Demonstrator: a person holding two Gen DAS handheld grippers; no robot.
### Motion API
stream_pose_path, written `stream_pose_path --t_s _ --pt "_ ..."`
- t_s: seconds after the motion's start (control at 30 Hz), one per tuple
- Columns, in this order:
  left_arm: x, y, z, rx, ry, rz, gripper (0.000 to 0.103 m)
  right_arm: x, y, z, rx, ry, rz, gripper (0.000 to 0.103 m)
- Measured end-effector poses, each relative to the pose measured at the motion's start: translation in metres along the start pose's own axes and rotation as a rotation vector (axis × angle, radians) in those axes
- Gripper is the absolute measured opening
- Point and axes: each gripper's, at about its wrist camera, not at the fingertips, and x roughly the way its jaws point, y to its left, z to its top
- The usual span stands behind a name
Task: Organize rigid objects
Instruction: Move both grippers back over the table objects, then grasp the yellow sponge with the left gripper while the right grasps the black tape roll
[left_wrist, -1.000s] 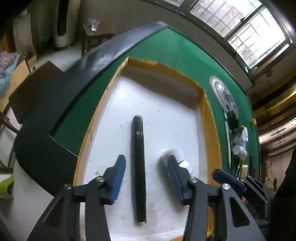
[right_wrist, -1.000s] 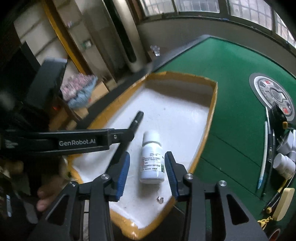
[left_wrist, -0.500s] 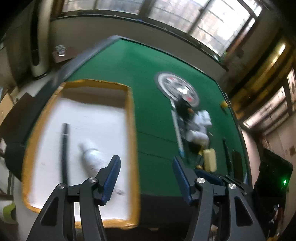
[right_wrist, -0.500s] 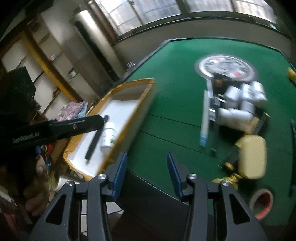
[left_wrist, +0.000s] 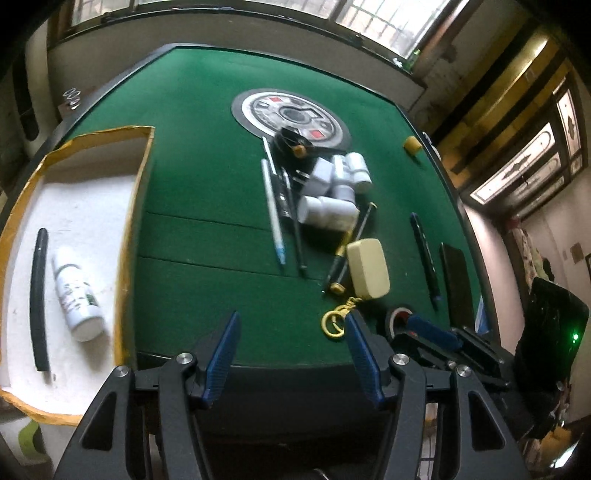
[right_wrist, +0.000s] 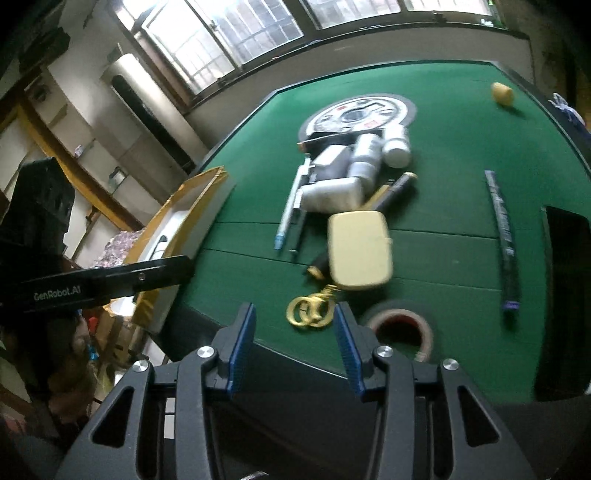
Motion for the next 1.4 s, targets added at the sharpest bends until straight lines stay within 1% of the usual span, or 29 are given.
stream_pose_path --t_s 0.17,0.23,0.33,0.5,0.6,0.67,0.7,0.73,0.83,0.9,1.07,1.13,1.17,1.2,1.33,1.4 --pt "0.009 -0.01 -0.001 0.018 0.027 -0.003 0.062 -0.013 -0.022 -0.004 0.026 -0.019 -0.055 0.04" --pt "0.013 -0.014 -0.001 0.022 0.043 -0.009 0.062 -0.014 -0.03 -0.005 0.041 -0.005 -0.101 0.035" --pt "0.018 -0.023 -0.001 0.043 0.051 -0.01 0.062 -0.013 -0.04 -0.008 0.051 0.009 -0.128 0.029" --pt "0.03 -0.04 0.003 0.063 0.072 -0.017 0.062 -0.008 -0.046 -0.012 0.048 0.037 -0.195 0.024" --pt "0.039 -0.057 0.01 0.101 0.066 0.003 0.062 -0.001 -0.049 -0.015 0.038 0.059 -0.254 0.023" --pt "0.049 -0.067 0.017 0.109 0.072 0.017 0.062 0.004 -0.054 -0.019 0.051 0.08 -0.247 0.023" --pt "0.056 -0.074 0.022 0.112 0.077 0.023 0.062 0.004 -0.053 -0.02 0.056 0.073 -0.249 0.022" --pt "0.062 -0.078 0.026 0.115 0.081 0.029 0.062 0.003 -0.052 -0.02 0.052 0.072 -0.253 0.019" --pt "0.079 -0.094 0.037 0.127 0.084 0.067 0.062 0.002 -0.051 -0.021 0.054 0.067 -0.26 0.019" --pt "0.091 -0.107 0.042 0.157 0.086 0.12 0.062 0.001 -0.051 -0.022 0.052 0.063 -0.257 0.019" --pt "0.115 -0.124 0.04 0.198 0.086 0.213 0.062 0.0 -0.055 -0.021 0.083 0.064 -0.232 0.019" --pt "0.124 -0.125 0.038 0.219 0.099 0.242 0.06 0.0 -0.055 -0.021 0.082 0.062 -0.23 0.019" --pt "0.126 -0.126 0.036 0.234 0.08 0.271 0.054 0.0 -0.055 -0.022 0.082 0.06 -0.23 0.019" --pt "0.125 -0.126 0.035 0.251 0.065 0.284 0.054 0.001 -0.055 -0.022 0.081 0.059 -0.231 0.019" --pt "0.118 -0.116 0.033 0.243 0.063 0.239 0.053 0.003 -0.06 -0.021 0.109 0.065 -0.21 0.02" --pt "0.11 -0.107 0.032 0.227 0.058 0.194 0.053 0.004 -0.064 -0.019 0.128 0.069 -0.197 0.02"
